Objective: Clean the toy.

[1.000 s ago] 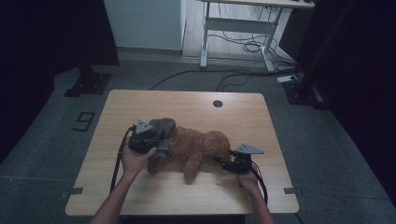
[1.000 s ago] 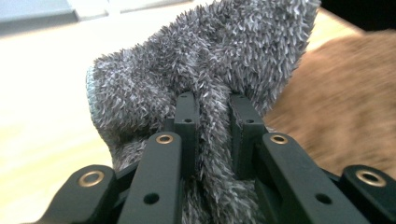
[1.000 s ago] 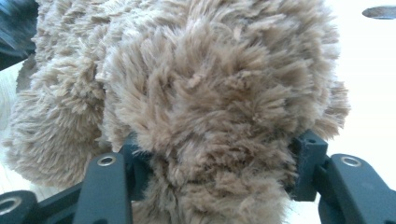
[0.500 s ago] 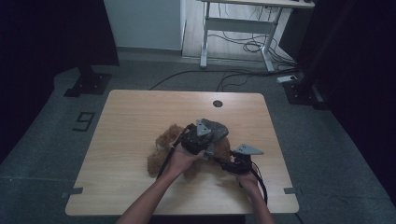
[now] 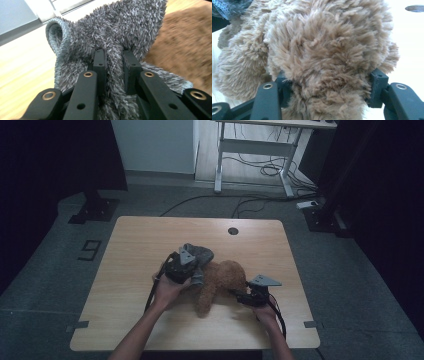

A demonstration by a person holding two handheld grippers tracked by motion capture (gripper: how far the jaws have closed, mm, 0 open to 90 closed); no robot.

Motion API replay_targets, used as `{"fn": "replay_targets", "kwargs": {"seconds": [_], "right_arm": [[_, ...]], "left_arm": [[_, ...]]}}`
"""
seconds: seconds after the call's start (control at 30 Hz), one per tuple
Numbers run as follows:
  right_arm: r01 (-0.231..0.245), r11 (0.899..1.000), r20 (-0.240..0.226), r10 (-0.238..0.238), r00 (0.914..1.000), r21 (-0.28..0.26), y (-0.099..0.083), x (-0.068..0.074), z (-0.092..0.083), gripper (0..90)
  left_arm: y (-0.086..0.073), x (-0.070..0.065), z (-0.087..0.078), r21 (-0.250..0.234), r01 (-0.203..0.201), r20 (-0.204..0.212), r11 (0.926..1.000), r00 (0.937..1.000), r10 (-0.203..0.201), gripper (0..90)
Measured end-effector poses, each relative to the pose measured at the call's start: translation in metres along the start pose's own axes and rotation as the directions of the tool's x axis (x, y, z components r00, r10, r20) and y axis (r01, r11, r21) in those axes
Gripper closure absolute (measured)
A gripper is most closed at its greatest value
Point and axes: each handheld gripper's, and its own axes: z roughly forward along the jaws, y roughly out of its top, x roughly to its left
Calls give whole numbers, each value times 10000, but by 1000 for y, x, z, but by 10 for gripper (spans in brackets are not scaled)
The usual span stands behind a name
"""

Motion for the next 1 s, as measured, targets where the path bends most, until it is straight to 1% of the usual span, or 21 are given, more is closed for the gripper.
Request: {"fn": "replay_targets", "kwargs": {"seconds": [0.07,0.13,0.23,0.27,0.33,0.43,0.5,0.53,0.57,0.6,0.7,0.73,0.83,0.87,0.93,0.97,1.0], "right_arm": [[1,10000,-4,-1,10000,-9,0,1,0,398],[9,10000,0,-9,10000,-3,0,1,0,398],[-33,10000,-24,33,10000,-30,0,0,0,398],[-38,10000,-29,38,10000,-34,0,0,0,398],[-80,10000,-44,80,10000,-30,0,0,0,398],[-103,9999,-64,103,9999,-11,0,-2,0,398],[-152,9999,-81,152,9999,-5,-1,-2,0,399],[-221,9998,-103,221,9997,-9,-1,-3,1,398],[-264,9996,-138,264,9996,-14,-1,-4,1,399],[-272,9996,-154,272,9995,-1,-1,-4,1,399],[-260,9997,-102,259,9996,-18,0,-4,3,400],[-163,9999,-16,163,9999,-21,1,-4,4,402],[-82,10000,225,83,9997,-30,4,-4,8,406],[-58,10000,334,60,9994,-39,5,-4,10,407],[-11,10000,462,13,9989,-40,6,-6,11,409],[-24,10000,497,26,9988,-48,6,-6,11,409],[-24,10000,510,27,9987,-61,6,-7,11,409]], "left_arm": [[-8,9,-3,-86,241,-134,9997,9996,-242,758],[-15,15,-6,-143,400,-262,9991,9988,-404,758],[-24,26,-10,-101,827,-254,9965,9962,-830,757],[-27,29,-10,-63,881,-366,9961,9954,-883,757],[-34,34,-9,115,953,-631,9954,9935,-944,758],[-49,44,-4,489,1186,-804,9917,9902,-1145,760],[-61,49,2,801,1380,-625,9872,9891,-1332,761],[-66,50,4,739,1540,-551,9853,9871,-1501,760],[-69,52,5,582,1774,-431,9824,9836,-1751,761],[-70,53,4,536,1896,-348,9804,9816,-1879,761],[-63,53,3,581,1700,-492,9837,9847,-1672,761],[-61,53,4,526,1762,-494,9830,9836,-1736,760],[-49,56,1,389,1832,-401,9823,9825,-1816,759],[-44,57,-2,227,1850,-387,9825,9822,-1840,759],[-30,57,-12,-292,1934,-203,9807,9808,-1940,758],[-22,55,-17,-470,1828,-138,9820,9829,-1837,758],[-13,51,-20,-578,1645,-75,9847,9862,-1652,758]]}}
